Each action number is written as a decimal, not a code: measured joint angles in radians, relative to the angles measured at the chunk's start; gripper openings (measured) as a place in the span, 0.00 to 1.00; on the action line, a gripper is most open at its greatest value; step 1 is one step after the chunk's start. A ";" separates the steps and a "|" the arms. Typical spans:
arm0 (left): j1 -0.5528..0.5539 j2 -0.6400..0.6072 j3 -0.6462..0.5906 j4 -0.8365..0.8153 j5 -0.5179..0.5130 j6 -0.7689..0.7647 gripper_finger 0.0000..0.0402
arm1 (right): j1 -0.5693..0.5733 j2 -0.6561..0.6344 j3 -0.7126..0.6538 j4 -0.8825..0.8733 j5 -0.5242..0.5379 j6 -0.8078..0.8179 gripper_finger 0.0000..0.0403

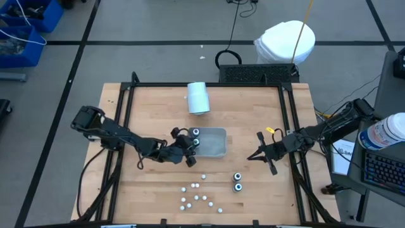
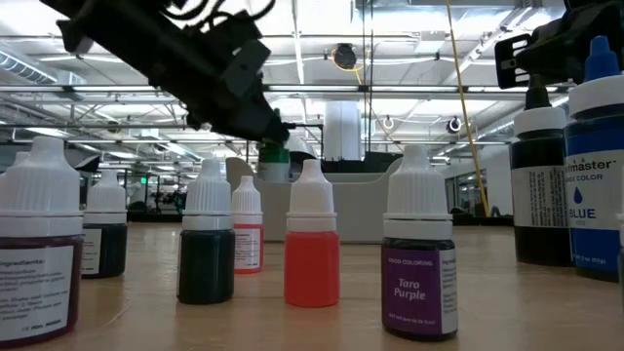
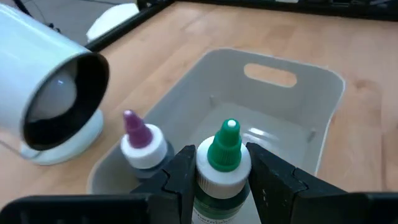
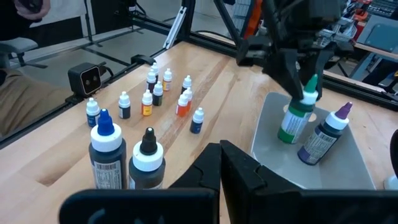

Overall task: Pick & Place food coloring
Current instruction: Put the green food coloring bottle into the gray bin

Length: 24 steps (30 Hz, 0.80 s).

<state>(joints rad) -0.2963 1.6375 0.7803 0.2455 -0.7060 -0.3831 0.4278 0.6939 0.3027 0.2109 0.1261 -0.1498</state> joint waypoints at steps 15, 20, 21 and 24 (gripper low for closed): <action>0.005 0.021 -0.006 -0.034 -0.051 -0.070 0.32 | 0.000 0.014 0.000 -0.001 0.000 0.000 0.00; 0.004 0.021 -0.022 -0.034 -0.053 -0.092 0.32 | 0.000 0.014 0.000 0.000 0.000 0.000 0.00; 0.004 0.021 -0.025 -0.034 -0.053 -0.092 0.32 | 0.000 0.014 0.000 0.001 0.000 0.000 0.00; 0.003 0.020 -0.040 -0.026 -0.054 -0.101 0.32 | 0.000 0.014 0.000 0.001 0.000 0.000 0.00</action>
<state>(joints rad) -0.2932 1.6573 0.7399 0.2196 -0.7599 -0.4843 0.4274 0.7082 0.3027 0.2123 0.1259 -0.1501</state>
